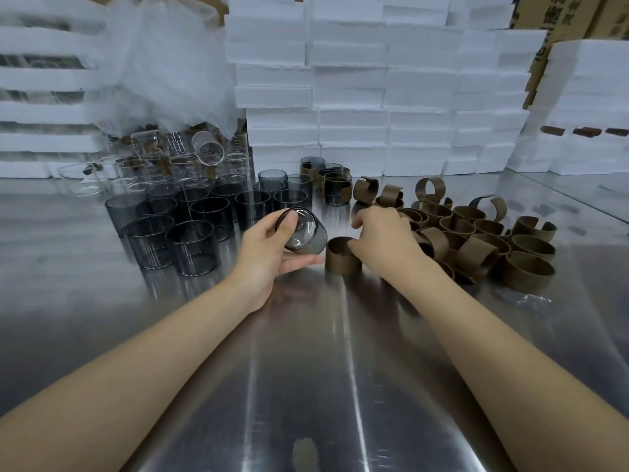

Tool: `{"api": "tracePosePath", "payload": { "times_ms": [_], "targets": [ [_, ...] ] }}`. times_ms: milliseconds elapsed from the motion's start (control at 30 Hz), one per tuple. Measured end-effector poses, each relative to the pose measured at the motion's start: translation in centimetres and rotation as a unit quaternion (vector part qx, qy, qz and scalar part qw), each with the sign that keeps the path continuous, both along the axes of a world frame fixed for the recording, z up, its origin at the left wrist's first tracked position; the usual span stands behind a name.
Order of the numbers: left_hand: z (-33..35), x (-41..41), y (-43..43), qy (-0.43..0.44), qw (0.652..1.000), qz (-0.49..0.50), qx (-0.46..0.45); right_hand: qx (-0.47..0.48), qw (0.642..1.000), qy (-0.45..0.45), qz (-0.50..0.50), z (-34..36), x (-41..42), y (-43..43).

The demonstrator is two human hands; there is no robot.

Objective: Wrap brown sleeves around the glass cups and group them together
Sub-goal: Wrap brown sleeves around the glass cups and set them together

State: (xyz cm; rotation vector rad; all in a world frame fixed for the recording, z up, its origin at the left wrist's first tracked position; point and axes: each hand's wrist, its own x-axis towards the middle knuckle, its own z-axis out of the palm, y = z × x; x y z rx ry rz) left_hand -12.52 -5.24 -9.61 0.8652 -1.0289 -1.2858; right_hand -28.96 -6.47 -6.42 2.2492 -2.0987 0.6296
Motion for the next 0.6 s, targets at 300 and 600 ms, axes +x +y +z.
{"api": "tracePosePath", "payload": {
  "times_ms": [300, 600],
  "targets": [
    [0.0, 0.0, -0.2, -0.015, 0.999, -0.007, 0.028, -0.122, 0.961, -0.246, 0.034, 1.4, -0.3, 0.2],
    [0.3, -0.3, 0.2, -0.005, 0.999, -0.036, 0.010, -0.116, 0.957, -0.251, 0.082, 0.1, 1.4, 0.4]
  ]
}}
